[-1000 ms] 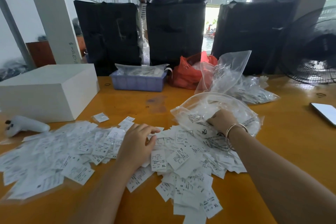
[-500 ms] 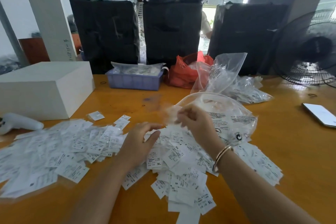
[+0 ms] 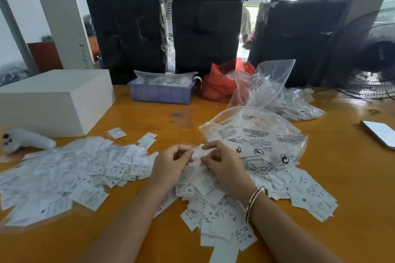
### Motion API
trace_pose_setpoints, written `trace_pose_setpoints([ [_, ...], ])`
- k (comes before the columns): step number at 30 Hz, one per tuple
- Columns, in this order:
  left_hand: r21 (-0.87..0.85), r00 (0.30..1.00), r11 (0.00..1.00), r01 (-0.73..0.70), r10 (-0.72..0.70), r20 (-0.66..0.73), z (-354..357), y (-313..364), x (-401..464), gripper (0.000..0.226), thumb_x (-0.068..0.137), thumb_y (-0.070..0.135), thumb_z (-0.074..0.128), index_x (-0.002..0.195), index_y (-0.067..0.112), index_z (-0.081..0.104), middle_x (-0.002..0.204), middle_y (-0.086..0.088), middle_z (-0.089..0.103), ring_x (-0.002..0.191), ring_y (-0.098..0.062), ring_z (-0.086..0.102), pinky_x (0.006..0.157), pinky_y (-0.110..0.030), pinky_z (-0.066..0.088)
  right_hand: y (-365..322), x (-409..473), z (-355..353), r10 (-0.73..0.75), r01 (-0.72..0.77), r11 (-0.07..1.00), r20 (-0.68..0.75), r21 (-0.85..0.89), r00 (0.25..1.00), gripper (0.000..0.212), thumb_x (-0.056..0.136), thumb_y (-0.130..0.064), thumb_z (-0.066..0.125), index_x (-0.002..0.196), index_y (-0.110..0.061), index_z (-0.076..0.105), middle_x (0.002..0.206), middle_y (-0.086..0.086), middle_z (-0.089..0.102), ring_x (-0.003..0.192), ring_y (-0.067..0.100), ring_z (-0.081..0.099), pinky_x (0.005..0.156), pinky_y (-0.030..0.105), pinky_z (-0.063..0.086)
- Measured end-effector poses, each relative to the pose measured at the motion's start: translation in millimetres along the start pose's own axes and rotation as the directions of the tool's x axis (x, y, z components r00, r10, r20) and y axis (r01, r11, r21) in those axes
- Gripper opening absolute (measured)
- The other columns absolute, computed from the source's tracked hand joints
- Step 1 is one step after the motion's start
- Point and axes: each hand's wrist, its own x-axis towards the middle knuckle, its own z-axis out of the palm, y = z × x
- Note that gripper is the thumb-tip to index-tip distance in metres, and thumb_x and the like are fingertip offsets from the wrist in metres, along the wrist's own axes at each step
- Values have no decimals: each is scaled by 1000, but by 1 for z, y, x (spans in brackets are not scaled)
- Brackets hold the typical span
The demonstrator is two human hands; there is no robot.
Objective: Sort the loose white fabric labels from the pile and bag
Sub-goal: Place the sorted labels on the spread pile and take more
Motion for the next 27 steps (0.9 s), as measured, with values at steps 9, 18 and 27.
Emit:
trace_pose_setpoints([
  [9,-30,968,993,117,-120,-221,-7,-3,4,23,86,43,64,79,21,61,75,4,63,71,-14,59,63,-28,46,9,5,-13,-8,8,1000,-34,9,999,51,92,8,38,100,-38,58,93,-6,66,60,-3,57,50,15,45],
  [18,-45,957,998,40,-51,-285,-10,4,4,14,86,19,65,77,30,62,73,16,63,65,4,56,55,-12,38,-3,-2,-25,-170,182,969,83,-166,982,33,79,-17,39,70,-33,66,70,-3,56,57,4,43,56,11,35],
  [27,65,986,992,-103,111,-127,-10,10,-3,7,86,31,66,83,36,69,76,7,69,64,-4,55,53,-15,42,2,-1,-40,-82,340,712,408,-615,909,13,82,-39,67,82,-41,54,99,-16,41,92,5,42,79,21,34],
])
